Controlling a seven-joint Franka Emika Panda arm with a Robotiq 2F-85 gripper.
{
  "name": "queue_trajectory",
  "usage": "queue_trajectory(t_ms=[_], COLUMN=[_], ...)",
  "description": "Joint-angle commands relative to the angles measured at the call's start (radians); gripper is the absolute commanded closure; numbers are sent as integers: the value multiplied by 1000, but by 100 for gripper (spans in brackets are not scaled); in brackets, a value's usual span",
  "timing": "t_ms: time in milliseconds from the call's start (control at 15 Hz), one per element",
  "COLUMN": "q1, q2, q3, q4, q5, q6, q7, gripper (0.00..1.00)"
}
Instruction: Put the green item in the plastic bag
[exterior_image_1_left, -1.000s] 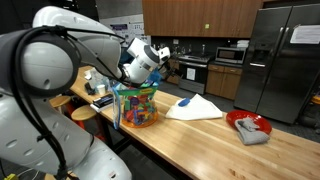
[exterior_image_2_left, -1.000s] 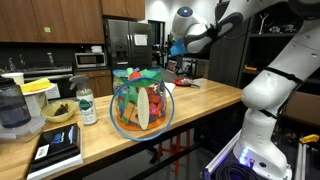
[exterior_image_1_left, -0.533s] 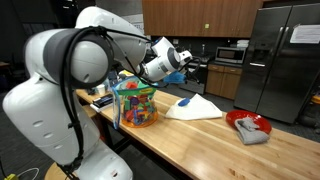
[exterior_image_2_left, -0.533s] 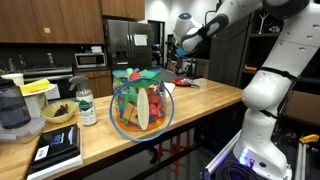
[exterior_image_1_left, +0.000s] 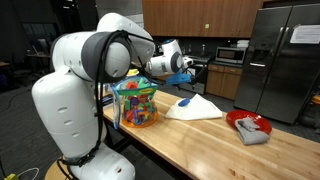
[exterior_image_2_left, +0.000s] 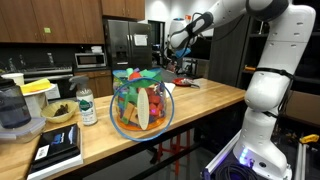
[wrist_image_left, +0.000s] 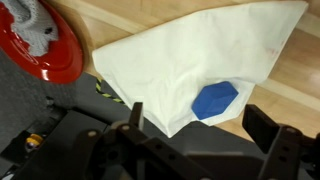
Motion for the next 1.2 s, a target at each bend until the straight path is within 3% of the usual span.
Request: queue_trajectory(t_ms=[0, 200, 333, 1133], q1=[-4, -21, -35, -38], q2=[37, 60, 78, 74], q3=[-6, -11, -17, -11], q4=[91, 144, 154, 141], q5=[116, 115, 108, 103], q6=[-137, -197, -145, -148], q7=[-243, -286, -224, -228], gripper=[0, 0, 0, 0])
